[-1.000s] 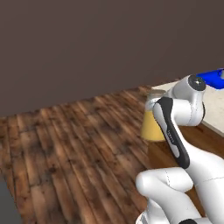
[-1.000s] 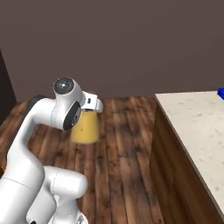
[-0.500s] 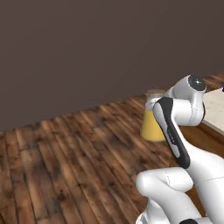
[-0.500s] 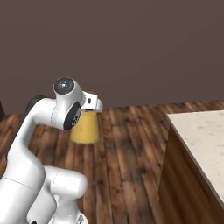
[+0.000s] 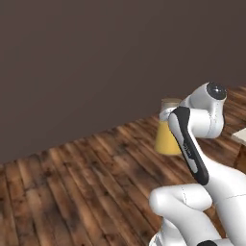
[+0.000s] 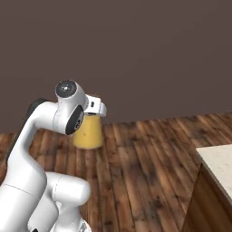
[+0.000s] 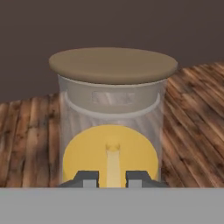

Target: There is a tray on the dining counter. Grab the cup, mug, and pitcher and place them on the tray. The pitcher may be placed next to the tray if it cannot fit the tray.

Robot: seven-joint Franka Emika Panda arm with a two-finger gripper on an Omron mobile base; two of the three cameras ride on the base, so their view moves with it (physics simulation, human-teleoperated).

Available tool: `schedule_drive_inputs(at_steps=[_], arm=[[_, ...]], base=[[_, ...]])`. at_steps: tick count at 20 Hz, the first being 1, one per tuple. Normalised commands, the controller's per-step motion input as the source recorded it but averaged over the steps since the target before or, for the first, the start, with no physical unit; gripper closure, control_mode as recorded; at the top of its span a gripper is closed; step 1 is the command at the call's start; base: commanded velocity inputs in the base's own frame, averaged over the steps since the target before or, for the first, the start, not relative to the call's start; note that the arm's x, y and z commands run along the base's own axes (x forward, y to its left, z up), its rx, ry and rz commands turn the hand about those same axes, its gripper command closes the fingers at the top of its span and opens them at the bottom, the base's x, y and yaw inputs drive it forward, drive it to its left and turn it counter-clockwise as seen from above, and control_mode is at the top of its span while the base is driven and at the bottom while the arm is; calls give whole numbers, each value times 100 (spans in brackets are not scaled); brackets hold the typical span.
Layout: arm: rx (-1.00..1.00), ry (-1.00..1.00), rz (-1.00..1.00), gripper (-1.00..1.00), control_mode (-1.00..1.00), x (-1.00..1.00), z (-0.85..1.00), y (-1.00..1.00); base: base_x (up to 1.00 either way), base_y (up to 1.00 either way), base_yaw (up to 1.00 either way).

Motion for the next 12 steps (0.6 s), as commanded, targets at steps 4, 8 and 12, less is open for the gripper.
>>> schedule_drive_inputs(at_steps=[4,8,12], arm=[[0,0,0,100,100,0,0,0],[0,0,0,100,100,0,0,0],[0,0,0,100,100,0,0,0]], base=[[100,70,-11],[100,71,-13],[100,62,-18]])
